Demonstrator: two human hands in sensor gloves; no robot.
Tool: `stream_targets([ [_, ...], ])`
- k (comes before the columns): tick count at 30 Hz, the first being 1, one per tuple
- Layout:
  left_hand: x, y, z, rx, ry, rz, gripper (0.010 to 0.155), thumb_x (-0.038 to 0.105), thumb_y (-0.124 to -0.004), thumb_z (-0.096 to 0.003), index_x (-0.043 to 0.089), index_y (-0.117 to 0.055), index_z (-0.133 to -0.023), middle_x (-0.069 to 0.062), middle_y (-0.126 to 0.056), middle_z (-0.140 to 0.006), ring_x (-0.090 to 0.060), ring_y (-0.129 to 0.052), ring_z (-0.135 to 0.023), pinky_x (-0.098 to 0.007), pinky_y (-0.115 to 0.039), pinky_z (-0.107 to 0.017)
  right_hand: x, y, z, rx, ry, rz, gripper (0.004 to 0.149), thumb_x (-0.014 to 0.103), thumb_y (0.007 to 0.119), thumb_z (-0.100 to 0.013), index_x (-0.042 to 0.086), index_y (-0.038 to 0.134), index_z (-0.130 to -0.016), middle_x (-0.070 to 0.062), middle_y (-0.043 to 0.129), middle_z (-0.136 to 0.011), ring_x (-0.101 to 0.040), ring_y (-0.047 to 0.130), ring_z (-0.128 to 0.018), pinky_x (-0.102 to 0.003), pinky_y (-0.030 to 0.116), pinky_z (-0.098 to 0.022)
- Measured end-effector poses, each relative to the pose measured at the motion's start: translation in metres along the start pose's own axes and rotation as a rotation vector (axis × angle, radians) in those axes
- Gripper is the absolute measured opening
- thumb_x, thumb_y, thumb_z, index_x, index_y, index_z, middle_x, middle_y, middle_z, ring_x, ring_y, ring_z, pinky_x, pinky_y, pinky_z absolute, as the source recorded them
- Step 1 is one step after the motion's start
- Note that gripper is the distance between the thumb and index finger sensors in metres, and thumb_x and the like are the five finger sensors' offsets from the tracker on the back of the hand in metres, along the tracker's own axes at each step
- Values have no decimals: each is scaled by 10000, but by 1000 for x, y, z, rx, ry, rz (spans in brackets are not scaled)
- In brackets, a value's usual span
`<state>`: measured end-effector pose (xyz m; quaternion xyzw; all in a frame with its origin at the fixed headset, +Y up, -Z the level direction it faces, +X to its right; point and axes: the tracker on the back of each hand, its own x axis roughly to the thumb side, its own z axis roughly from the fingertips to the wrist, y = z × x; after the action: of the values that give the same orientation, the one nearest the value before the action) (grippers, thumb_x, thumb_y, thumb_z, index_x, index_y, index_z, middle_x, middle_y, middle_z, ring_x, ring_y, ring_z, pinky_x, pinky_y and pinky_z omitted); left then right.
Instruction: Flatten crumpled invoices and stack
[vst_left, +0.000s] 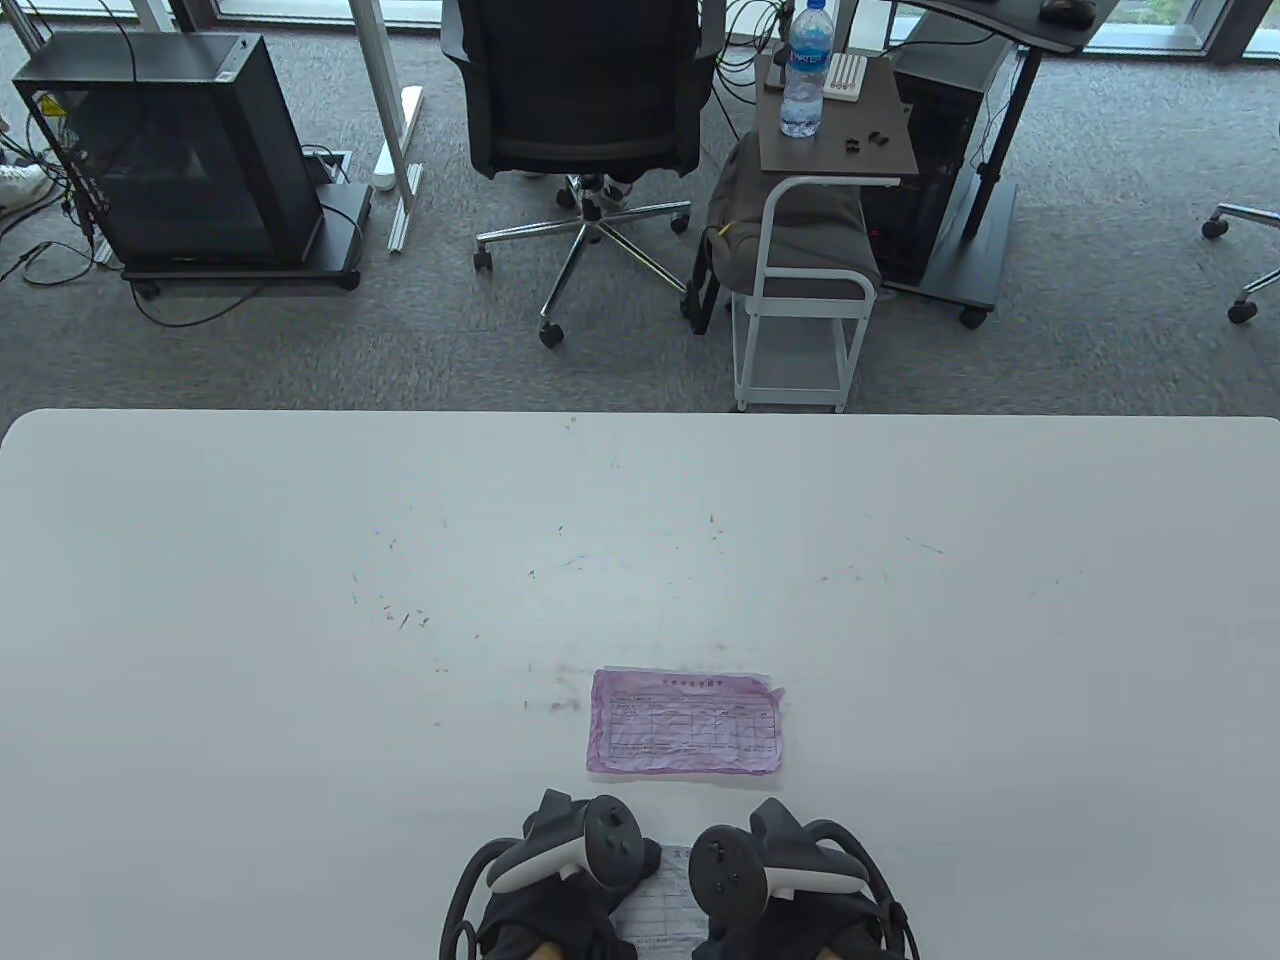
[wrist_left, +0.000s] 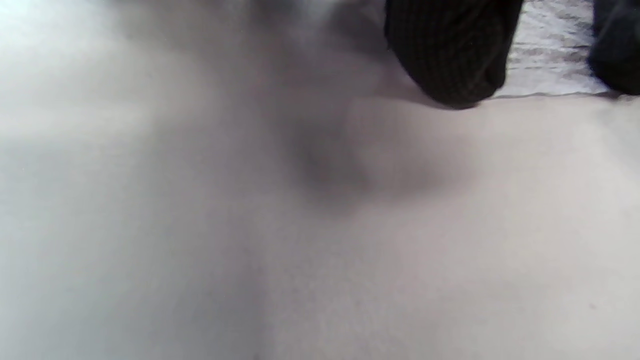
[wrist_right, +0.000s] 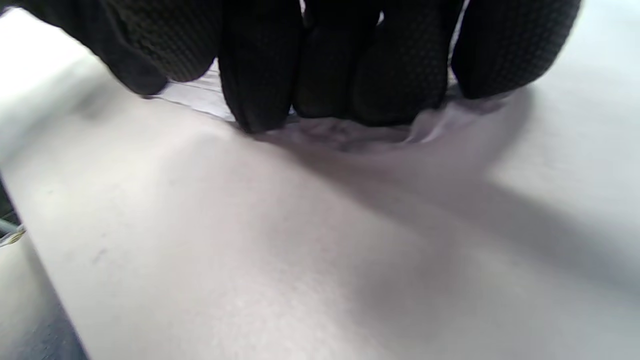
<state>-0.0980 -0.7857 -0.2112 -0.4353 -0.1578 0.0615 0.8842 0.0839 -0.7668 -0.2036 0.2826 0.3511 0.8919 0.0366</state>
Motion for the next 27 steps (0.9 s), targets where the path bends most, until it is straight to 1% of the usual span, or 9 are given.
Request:
stream_targets([
  [6, -1, 0, 0, 2, -5, 4, 850, 428, -833, -503, 435, -186, -1054, -156, 152, -1021, -599, 120, -894, -738, -199, -626, -22, 0, 3, 32, 114, -67, 332, 504, 708, -582, 236, 880, -673, -76, 898, -685, -325, 914, -563, -594, 758, -478],
  [10, -1, -1, 0, 5, -7, 7, 851, 425, -835, -504, 433, -188, -1055, -156, 152, -1022, -599, 121, -893, -739, -196, -624, -31, -4, 11, -25, 69, -83, 350, 495, 708, -584, 206, 891, -657, -84, 939, -622, -292, 935, -496, -577, 808, -455],
  [12, -1, -1, 0, 5, -6, 7, 849, 426, -836, -503, 434, -192, -1055, -156, 151, -1023, -600, 118, -894, -740, -199, -624, -32, -10, 21, -161, 36, -109, 358, 488, 713, -579, 190, 892, -664, -105, 936, -623, -305, 929, -492, -586, 803, -448],
  [14, -1, -1, 0, 5, -8, 9, 849, 424, -838, -503, 433, -192, -1055, -155, 151, -1022, -600, 119, -892, -740, -197, -624, -28, -19, 30, -360, 21, -41, 366, 483, 718, -570, 178, 889, -677, -119, 931, -637, -317, 924, -499, -596, 803, -439],
  [17, -2, 0, 0, 3, -11, 11, 850, 423, -839, -504, 431, -192, -1055, -155, 151, -1021, -600, 122, -889, -740, -195, -622, -12, -23, 34, -506, -47, 45, 385, 462, 709, -570, 167, 826, -788, -137, 854, -777, -352, 876, -617, -581, 812, -449],
  [19, -2, 0, 0, 3, -11, 11, 850, 423, -839, -504, 433, -192, -1055, -155, 152, -1021, -600, 123, -888, -741, -195, -621, 0, -22, 30, -535, -104, 76, 487, 445, 706, -571, 119, 671, -931, -193, 658, -942, -368, 821, -710, -549, 810, -469],
  [23, -3, 0, 0, 3, -14, 11, 849, 422, -838, -506, 431, -192, -1057, -158, 152, -1020, -602, 123, -886, -742, -193, -619, 20, -7, 10, -384, -189, 153, 572, 433, 694, -579, 102, 525, -1014, -238, 465, -1052, -415, 726, -807, -558, 779, -503],
  [26, -2, 0, 0, 4, -15, 12, 849, 421, -839, -506, 429, -193, -1058, -156, 152, -1021, -602, 123, -887, -742, -194, -619, 24, 8, -3, -223, -176, 164, 615, 440, 683, -585, 116, 451, -1053, -259, 402, -1087, -468, 648, -857, -598, 743, -527],
  [27, -2, 0, 0, 4, -15, 13, 848, 421, -838, -507, 429, -194, -1057, -156, 151, -1021, -602, 123, -887, -741, -193, -620, 24, 11, -5, -180, -162, 150, 633, 445, 683, -588, 122, 422, -1066, -273, 370, -1099, -481, 569, -867, -614, 693, -535],
])
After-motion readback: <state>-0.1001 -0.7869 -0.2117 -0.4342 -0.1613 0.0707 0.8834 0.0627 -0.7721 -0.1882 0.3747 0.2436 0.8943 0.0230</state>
